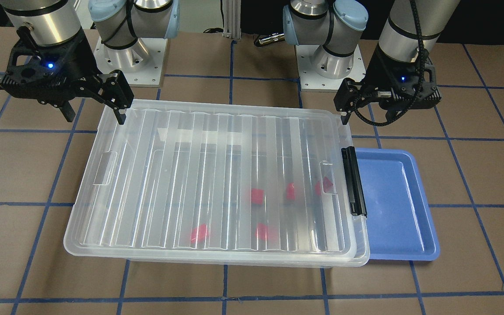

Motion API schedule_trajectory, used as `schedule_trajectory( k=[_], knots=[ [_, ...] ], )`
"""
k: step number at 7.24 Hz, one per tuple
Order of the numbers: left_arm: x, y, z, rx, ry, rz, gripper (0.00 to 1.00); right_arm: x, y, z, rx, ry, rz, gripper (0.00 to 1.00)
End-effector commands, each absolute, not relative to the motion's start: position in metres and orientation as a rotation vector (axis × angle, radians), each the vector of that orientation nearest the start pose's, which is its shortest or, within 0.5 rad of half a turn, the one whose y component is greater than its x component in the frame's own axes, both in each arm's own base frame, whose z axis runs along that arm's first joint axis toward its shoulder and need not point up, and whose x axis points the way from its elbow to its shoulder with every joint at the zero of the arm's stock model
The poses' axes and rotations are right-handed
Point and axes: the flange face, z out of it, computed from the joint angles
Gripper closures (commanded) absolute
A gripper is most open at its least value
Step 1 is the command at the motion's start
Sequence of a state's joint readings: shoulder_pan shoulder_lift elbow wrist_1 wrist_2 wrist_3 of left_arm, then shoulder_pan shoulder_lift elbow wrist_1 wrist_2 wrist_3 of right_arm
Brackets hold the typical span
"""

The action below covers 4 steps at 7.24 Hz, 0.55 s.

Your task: Place red block in blue tray from box

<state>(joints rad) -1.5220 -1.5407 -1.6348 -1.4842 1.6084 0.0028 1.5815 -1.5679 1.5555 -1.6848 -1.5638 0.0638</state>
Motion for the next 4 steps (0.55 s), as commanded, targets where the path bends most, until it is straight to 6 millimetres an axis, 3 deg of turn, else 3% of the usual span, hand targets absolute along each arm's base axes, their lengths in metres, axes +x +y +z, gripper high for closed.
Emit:
schedule_trajectory(
  k=[1, 4],
  knots=[
    [-0.106, -0.490, 0.479, -0.078, 3.108, -0.077, 0.00, 0.137, -0.503, 0.506, 0.083, 3.143, -0.196, 0.00],
    [-0.103, -0.490, 0.479, -0.075, 3.095, -0.076, 0.00, 0.139, -0.503, 0.493, 0.079, 3.132, -0.159, 0.00]
  ],
)
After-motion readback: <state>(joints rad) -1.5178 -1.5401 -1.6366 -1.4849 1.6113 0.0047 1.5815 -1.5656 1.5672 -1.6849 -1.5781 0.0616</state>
